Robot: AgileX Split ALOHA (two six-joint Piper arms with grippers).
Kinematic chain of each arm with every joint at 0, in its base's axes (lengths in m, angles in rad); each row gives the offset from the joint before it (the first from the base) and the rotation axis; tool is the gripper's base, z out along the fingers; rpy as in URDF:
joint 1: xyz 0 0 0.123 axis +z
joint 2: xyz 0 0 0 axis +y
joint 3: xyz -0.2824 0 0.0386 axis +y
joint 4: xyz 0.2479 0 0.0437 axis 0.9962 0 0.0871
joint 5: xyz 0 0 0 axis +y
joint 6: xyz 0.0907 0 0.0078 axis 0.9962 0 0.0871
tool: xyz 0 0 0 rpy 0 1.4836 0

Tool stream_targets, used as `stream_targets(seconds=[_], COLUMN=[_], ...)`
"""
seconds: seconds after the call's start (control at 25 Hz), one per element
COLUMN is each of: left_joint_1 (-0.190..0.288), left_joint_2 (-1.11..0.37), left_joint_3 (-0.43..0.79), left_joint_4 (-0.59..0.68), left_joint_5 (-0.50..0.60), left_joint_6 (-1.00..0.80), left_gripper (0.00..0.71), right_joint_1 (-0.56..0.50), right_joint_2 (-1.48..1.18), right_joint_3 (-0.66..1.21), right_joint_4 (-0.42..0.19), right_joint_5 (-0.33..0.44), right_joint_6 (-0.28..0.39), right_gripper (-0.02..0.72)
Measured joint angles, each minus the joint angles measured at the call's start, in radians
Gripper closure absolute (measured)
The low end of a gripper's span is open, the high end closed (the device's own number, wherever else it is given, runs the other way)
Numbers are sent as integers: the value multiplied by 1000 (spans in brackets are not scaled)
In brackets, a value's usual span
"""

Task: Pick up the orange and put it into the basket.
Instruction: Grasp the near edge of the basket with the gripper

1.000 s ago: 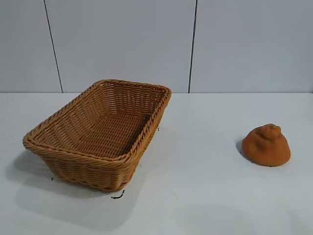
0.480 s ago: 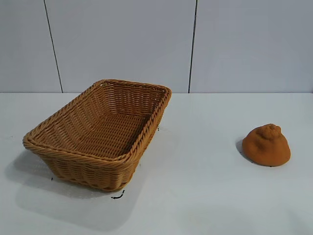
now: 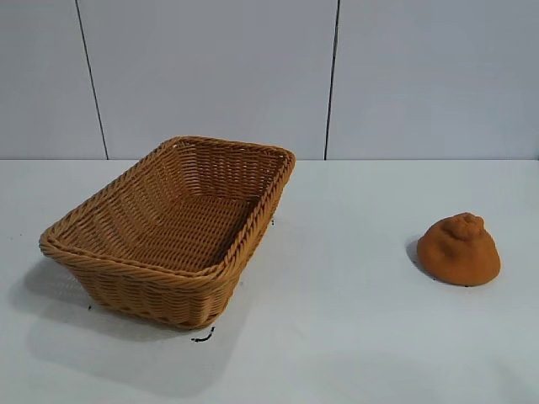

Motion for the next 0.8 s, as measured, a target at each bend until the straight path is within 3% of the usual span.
stream_targets(seconds=[0.2,0.44,0.6,0.8], left_joint_1=[0,-12,-110,-304], left_joint_2=[243,355,357,357], left_joint_3=[-83,-115,-115,-115], left_joint_4=[-7,-99,-114,-113], left_joint_5=[-38,-39,-39,-39], left_joint_6=[14,96,117,43], left_gripper=[14,14,14,14], right_joint_1=[0,0,0,0], right_joint_2=[0,0,0,0], right_joint_3=[0,0,0,0], right_joint_4=[0,0,5,5], right_joint_5=[0,0,1,1], right_joint_6=[0,3,3,3], right_gripper=[10,10,10,10])
